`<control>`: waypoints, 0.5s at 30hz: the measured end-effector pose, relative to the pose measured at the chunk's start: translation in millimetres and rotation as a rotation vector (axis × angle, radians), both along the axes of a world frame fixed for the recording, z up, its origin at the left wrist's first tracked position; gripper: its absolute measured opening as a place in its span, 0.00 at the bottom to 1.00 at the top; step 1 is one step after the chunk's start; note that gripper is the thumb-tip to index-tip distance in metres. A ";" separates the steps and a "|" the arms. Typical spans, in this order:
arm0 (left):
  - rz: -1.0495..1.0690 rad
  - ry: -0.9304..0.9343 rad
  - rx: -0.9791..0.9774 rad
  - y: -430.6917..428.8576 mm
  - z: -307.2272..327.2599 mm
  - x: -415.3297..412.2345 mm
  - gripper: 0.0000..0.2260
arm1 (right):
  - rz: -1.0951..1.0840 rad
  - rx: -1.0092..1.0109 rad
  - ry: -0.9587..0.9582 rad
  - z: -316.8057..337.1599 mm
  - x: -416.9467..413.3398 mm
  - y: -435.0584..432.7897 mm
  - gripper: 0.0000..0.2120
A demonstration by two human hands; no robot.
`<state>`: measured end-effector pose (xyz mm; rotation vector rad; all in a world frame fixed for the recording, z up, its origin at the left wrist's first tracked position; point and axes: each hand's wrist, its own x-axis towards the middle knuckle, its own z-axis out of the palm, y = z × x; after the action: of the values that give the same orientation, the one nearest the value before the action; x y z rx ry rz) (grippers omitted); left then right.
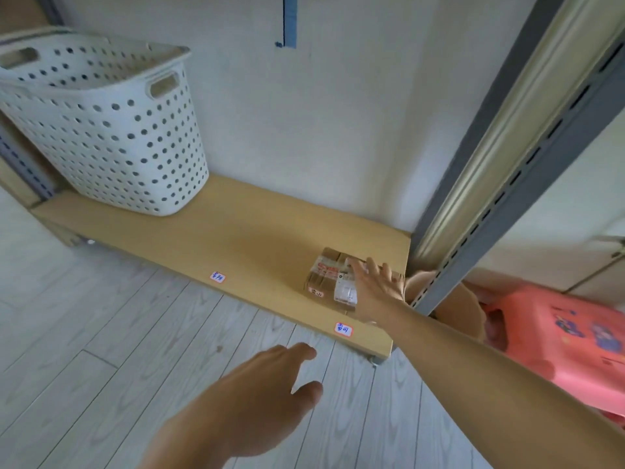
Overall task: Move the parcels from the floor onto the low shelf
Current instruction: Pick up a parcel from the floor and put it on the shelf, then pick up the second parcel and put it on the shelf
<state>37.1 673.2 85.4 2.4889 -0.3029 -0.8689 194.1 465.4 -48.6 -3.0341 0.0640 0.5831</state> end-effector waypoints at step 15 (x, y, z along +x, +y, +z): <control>-0.037 -0.320 -0.319 -152.2 10.5 -1.0 0.15 | 0.115 0.468 -0.182 88.0 -250.6 -174.8 0.35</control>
<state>36.1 521.0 95.9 2.3171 -0.5509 -0.3926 -56.6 290.6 39.4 -2.6272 -0.2230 0.2745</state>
